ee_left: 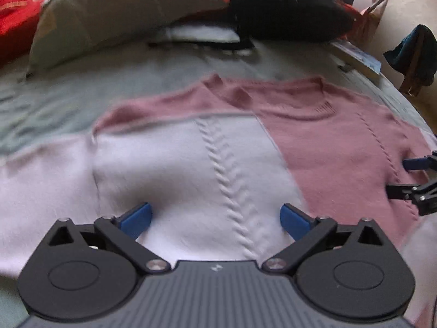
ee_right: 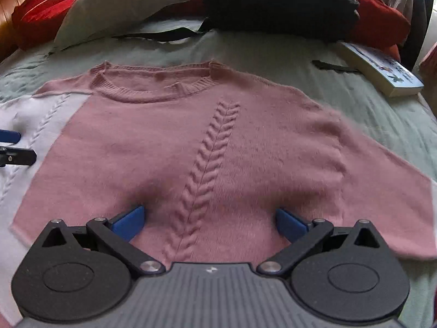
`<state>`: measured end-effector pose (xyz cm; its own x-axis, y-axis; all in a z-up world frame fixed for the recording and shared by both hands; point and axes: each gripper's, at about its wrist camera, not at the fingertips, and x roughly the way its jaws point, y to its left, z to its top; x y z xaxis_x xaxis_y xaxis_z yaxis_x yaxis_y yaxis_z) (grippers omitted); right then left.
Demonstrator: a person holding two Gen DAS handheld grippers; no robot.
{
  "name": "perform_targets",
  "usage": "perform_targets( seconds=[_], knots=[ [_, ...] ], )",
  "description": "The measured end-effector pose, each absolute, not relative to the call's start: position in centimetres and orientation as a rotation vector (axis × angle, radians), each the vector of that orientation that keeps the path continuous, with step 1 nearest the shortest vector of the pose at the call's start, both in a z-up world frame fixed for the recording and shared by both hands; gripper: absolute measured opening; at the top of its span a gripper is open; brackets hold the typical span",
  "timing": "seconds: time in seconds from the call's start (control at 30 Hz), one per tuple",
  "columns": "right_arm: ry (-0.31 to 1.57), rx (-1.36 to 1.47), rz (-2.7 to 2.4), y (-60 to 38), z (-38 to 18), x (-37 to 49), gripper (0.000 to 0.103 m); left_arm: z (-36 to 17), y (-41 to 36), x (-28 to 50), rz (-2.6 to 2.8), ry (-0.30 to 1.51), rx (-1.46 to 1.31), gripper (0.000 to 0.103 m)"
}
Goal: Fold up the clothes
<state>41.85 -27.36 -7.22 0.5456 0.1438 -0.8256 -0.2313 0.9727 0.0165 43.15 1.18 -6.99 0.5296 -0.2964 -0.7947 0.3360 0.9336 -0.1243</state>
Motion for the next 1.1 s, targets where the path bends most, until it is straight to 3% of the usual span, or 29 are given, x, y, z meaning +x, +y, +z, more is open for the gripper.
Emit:
perform_targets(
  seconds=[0.53,0.93,1.1],
  knots=[
    [0.986,-0.052,0.145,-28.3,-7.7,52.5,0.103,-8.4,1.0,54.2,-0.276,0.978,0.008,0.102],
    [0.961,-0.082,0.137,-30.2,-3.8,51.1,0.103,-3.9,0.5,50.5,-0.371,0.999,0.104,0.102],
    [1.057,-0.04,0.032,-33.5,-6.0,51.3,0.103,-5.8,0.5,49.3,-0.426,1.111,0.114,0.102]
  ],
)
